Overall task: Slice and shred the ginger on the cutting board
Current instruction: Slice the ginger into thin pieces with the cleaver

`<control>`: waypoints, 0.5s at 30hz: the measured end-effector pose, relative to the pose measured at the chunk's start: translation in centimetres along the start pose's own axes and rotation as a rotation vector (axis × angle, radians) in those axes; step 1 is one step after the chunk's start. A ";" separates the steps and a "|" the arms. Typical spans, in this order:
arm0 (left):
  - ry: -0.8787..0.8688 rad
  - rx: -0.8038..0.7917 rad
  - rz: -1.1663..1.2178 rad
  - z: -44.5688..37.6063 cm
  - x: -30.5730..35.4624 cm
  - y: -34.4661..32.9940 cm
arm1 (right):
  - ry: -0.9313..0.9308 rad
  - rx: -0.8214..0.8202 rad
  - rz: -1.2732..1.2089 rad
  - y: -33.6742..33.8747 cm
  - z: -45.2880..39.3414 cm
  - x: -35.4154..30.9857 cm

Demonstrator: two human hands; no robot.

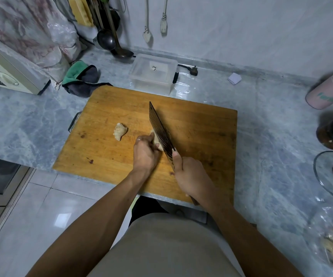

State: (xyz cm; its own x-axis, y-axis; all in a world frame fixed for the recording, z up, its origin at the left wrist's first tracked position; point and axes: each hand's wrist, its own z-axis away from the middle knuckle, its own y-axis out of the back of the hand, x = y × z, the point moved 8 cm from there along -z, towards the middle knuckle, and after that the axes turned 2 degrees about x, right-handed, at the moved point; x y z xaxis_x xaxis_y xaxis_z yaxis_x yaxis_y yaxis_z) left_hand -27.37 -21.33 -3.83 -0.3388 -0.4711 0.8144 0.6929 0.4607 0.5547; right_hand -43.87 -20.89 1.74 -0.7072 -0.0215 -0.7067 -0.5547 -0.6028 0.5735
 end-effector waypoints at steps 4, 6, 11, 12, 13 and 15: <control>0.003 0.010 -0.046 -0.2 -0.1 0.0 | -0.004 0.032 -0.031 -0.8 -0.3 0.8; 0.010 0.012 -0.058 -0.2 -0.3 0.0 | -0.007 0.030 -0.049 -1.0 -0.5 1.1; -0.009 0.029 -0.084 -0.3 -0.3 0.0 | -0.002 0.029 -0.045 -1.4 -0.8 1.5; -0.011 0.035 -0.085 -0.2 -0.3 0.0 | -0.004 0.027 -0.045 -1.5 -0.8 1.6; -0.017 0.040 -0.089 -0.2 -0.3 0.1 | -0.006 0.024 -0.046 -1.6 -0.8 1.7; -0.033 0.042 -0.091 -0.2 -0.2 0.1 | -0.009 0.032 -0.043 -1.8 -0.9 2.0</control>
State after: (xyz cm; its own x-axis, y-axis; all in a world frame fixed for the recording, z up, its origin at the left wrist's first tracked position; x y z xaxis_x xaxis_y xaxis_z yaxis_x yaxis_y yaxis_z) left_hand -27.15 -21.31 -3.96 -0.4202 -0.4879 0.7651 0.6311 0.4487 0.6327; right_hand -43.87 -20.54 -1.06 -0.6861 0.0115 -0.7274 -0.5986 -0.5771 0.5555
